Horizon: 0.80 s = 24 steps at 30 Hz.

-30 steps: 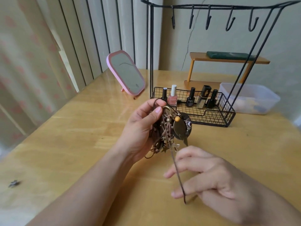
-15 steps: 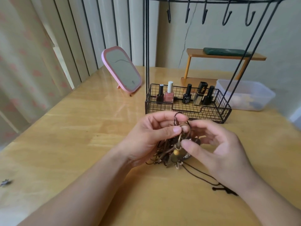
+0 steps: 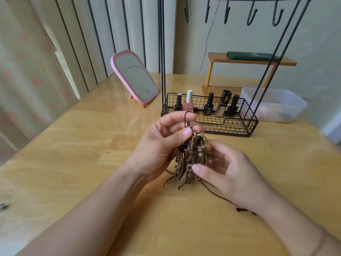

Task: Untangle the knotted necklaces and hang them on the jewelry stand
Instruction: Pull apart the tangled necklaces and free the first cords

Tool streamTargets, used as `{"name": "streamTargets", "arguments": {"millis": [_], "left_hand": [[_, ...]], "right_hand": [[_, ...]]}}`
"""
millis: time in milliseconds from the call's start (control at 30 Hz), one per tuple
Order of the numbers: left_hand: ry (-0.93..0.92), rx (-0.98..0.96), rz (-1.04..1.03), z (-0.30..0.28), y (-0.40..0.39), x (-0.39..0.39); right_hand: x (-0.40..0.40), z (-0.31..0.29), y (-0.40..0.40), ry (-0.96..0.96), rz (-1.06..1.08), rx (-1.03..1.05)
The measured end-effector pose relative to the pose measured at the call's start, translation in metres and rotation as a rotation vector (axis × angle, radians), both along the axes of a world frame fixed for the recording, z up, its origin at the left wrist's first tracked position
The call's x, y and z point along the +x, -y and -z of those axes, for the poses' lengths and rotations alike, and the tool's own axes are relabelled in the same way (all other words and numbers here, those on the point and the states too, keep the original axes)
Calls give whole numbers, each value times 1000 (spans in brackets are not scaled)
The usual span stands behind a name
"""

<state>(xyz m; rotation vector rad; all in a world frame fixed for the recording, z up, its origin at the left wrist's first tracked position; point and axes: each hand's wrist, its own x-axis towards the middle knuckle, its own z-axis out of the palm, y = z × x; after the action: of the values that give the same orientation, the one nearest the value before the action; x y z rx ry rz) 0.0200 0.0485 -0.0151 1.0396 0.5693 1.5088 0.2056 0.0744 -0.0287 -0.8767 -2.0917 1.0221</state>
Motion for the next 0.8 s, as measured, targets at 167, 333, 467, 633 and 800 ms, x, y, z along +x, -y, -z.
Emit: {"name": "streamTargets", "arguments": {"millis": [167,333,467,633,800], "left_hand": [[49,8,47,0,-2,-7],[-29,-52,107,3,-3,-6],[-107,-120,131,6,-4,-7],[-251,-224,211,4,0,-12],[-332,-213,283,0,1,-17]], "right_hand": [[11,-18,-4,-210,-42,-194],[11,-20,-6,-437,-25,-404],[12,-27,-6,-602,64,-466],[16,-31,-10,-681,60,-480],[22,-33,-13,-684,82,-471]]}}
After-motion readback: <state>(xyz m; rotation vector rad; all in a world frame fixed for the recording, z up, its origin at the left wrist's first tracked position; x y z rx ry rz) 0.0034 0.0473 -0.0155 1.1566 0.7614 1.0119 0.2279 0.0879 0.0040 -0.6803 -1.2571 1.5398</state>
